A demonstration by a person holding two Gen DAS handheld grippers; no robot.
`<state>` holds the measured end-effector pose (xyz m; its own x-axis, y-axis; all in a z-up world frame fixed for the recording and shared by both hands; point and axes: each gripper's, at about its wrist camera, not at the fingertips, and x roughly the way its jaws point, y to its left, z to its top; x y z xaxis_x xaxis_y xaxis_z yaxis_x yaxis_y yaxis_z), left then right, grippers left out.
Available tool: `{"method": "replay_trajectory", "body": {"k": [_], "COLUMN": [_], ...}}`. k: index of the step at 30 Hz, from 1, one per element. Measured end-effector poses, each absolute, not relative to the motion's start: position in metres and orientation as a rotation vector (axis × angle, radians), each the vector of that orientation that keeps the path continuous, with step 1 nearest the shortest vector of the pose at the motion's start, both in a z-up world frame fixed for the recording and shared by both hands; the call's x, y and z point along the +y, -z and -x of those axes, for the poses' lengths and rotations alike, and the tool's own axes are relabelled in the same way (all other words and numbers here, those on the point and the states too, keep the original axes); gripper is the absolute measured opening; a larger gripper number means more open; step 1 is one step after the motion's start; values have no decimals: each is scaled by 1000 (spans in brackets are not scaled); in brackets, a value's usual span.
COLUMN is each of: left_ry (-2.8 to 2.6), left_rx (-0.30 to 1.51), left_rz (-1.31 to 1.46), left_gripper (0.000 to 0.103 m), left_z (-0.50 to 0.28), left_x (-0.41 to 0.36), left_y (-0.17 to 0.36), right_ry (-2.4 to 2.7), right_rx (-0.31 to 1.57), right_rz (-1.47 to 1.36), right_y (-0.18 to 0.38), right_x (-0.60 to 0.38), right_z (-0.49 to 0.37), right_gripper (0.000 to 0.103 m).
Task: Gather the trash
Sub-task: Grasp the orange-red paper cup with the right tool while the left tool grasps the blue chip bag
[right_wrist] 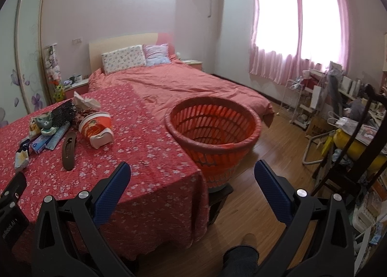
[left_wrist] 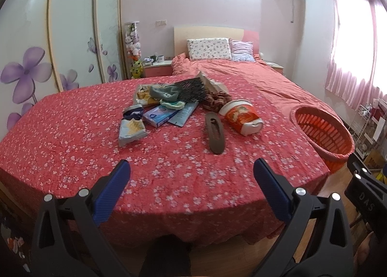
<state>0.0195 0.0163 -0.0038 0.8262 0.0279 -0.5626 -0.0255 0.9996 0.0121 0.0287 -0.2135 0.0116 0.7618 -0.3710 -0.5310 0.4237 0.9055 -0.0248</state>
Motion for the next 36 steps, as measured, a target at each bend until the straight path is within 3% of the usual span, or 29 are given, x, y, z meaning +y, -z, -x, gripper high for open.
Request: {"method": "replay_trajectory", "body": {"k": [18, 29, 36], "left_ry": [-195, -164, -158], "left_rx": [741, 798, 819], "left_rz": [120, 111, 116], "left_gripper": [99, 98, 94], "left_z": [-132, -174, -198], "left_x": [143, 154, 152], "left_y": [27, 49, 58], "right_ry": [68, 40, 36], "right_rx": [671, 859, 860], "right_rz": [-151, -59, -17], "right_y": [-3, 40, 41], "right_x": [-165, -139, -129], "right_z": [-175, -246, -256], "right_gripper": [101, 100, 87]}}
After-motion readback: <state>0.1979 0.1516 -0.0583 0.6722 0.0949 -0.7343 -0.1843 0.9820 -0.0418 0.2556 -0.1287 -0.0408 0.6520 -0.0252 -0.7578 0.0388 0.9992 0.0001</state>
